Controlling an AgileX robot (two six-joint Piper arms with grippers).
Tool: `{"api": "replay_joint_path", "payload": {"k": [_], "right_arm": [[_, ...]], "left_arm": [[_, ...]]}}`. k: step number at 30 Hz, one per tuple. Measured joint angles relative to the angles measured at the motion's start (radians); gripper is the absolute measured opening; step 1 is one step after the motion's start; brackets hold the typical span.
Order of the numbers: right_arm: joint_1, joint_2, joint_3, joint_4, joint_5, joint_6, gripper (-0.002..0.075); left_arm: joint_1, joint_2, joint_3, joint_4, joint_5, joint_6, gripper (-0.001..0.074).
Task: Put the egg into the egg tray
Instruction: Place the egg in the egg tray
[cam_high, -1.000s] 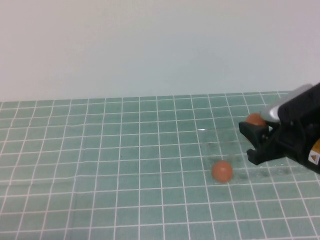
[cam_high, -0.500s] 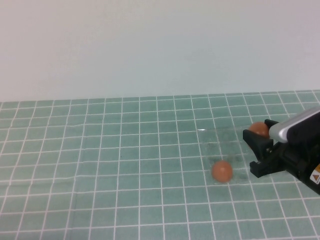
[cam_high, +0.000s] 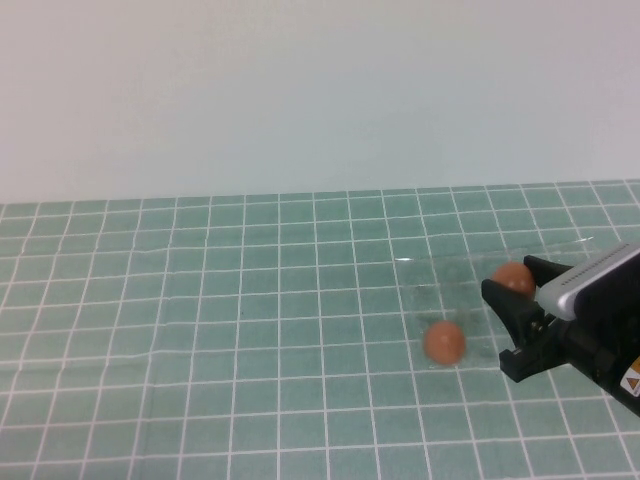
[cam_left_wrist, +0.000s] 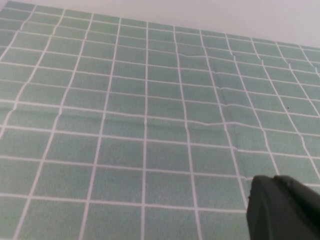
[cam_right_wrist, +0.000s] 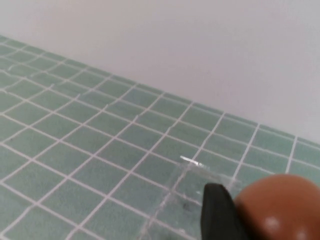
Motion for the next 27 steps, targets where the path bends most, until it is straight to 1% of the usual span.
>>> {"api": "replay_joint_path", "payload": {"k": [9,21,27], "right_arm": [[0.0,0.098,0.0,0.0,-0.048,0.005,0.0367],[0.0,0.179,-0.002,-0.004,-0.085,0.016,0.0367],[0.0,0.183,-0.003,-0.006,-0.092,0.018,0.0367]], "left_arm": [[0.0,0.0,0.0,0.0,0.0,0.0,-0.0001],[0.0,0.0,0.0,0.0,0.0,0.0,-0.0001],[0.0,0.0,0.0,0.0,0.0,0.0,-0.0001]]}}
